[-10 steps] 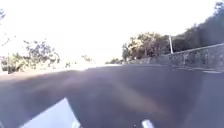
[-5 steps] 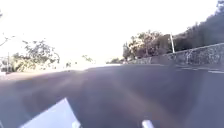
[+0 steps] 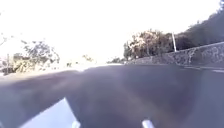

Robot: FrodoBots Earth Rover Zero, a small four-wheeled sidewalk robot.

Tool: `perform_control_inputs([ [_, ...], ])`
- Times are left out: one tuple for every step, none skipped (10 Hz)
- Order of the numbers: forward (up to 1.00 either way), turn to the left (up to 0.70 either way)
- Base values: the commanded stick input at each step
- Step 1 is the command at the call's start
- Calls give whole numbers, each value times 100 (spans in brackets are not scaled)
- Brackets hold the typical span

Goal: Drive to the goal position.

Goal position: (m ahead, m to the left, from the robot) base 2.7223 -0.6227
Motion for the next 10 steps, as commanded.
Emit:
perform_control_inputs([
  [70, 0],
  [70, 0],
  [70, 0],
  [70, 0],
  [70, 0],
  [70, 0],
  [70, 0],
  [70, 0],
  [70, 0],
  [70, -7],
])
